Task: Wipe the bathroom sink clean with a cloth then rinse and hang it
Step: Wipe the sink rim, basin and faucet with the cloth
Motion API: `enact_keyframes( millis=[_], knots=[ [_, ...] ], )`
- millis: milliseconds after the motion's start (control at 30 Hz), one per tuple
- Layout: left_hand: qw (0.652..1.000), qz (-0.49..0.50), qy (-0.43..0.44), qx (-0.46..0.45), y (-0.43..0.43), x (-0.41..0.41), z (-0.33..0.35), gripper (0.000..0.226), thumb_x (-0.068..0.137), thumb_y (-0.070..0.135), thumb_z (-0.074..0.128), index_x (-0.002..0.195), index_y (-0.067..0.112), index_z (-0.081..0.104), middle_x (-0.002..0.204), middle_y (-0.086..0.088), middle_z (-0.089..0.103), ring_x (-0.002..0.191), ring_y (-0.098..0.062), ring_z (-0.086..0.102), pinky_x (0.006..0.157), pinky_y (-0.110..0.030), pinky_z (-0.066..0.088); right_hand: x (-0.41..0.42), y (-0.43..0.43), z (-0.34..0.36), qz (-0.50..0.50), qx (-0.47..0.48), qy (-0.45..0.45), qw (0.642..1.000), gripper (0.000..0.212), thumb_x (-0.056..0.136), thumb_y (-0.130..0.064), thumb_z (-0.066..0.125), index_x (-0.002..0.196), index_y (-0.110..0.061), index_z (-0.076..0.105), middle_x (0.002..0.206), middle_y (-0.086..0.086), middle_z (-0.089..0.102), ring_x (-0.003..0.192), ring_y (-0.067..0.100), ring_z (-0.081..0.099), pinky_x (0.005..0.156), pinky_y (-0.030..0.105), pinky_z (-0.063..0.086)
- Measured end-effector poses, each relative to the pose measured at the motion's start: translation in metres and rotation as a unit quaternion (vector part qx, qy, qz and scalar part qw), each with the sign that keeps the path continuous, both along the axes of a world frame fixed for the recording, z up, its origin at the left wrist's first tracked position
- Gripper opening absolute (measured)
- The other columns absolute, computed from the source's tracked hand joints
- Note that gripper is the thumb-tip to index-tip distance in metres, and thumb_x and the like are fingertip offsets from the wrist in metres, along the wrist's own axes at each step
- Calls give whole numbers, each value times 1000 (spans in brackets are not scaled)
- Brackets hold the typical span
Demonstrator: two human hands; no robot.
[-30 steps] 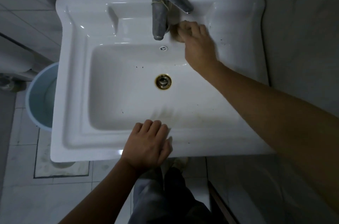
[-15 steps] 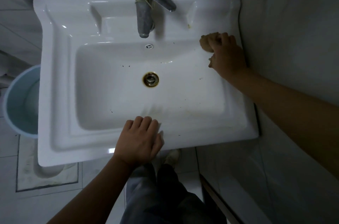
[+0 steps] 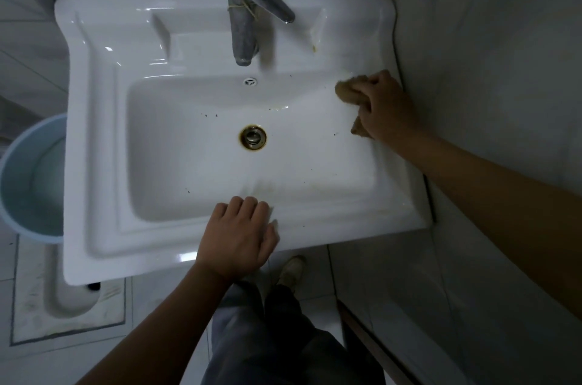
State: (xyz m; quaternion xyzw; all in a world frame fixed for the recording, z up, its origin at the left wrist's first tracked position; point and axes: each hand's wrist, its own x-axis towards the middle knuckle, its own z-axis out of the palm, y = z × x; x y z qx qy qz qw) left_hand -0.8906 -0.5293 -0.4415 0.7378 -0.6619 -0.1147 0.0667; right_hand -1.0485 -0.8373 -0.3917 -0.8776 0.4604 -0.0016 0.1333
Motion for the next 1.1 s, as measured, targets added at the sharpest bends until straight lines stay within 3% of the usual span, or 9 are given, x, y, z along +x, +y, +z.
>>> enact_keyframes(
  millis=[167,233,300,533,600,700,767,967,1100],
  knots=[
    [1000,3,17,-2,-1,0,-1,34,96,44,44,103,18,63,92,-3,61,79,-22,52,70,-36,42,86,-34,1,27,-100,-72,992,43,87,-12,52,129,-14,58,128,12,50,113,30,52,85,36,52],
    [1000,3,22,-3,0,1,-2,32,96,44,46,104,19,63,95,-2,61,81,-22,54,71,-36,44,121,-41,-9,47,-101,-37,993,45,85,-17,67,129,-12,58,132,9,52,113,29,52,89,40,54],
    [1000,3,26,-4,1,1,-3,31,95,44,48,105,19,63,97,-2,62,82,-22,55,71,-36,44,139,-39,-22,45,-62,10,997,69,72,-27,85,133,-13,55,138,5,49,119,28,49,96,39,51],
    [1000,-2,21,11,0,1,-3,32,94,45,50,107,19,63,99,-2,61,85,-21,54,73,-36,43,97,-21,-33,14,-58,36,998,86,63,-22,92,137,-10,49,139,15,46,124,34,46,89,42,53],
    [1000,0,21,13,0,1,-2,33,95,46,48,107,19,63,98,-1,62,84,-21,54,73,-36,44,72,-13,-38,1,-22,17,1000,81,66,-17,90,136,-14,50,136,13,47,125,33,45,86,45,54],
    [1000,0,24,14,0,1,-2,34,95,46,46,106,19,63,98,-1,62,84,-21,54,73,-36,44,36,-5,-44,8,-3,-37,999,52,89,-7,59,139,-20,53,129,9,51,120,29,48,87,46,55],
    [1000,0,18,11,-1,1,-2,33,94,45,47,106,19,63,97,-1,62,84,-21,54,73,-35,42,30,-2,-41,40,-29,-70,996,50,92,-6,49,139,-23,53,126,8,52,116,28,49,83,44,56],
    [1000,-3,9,10,-1,1,-4,33,94,43,48,106,18,65,100,-2,62,86,-23,54,74,-37,41,110,-33,-22,52,-48,-86,994,54,81,-16,76,131,-12,56,128,12,55,117,31,52,95,41,53],
    [1000,-4,11,10,0,1,-4,33,94,43,49,107,17,65,101,-3,62,87,-23,54,74,-37,41,129,-37,-31,2,-28,-77,997,48,86,-15,71,131,-13,56,129,10,54,121,29,51,100,37,49]
  ],
)
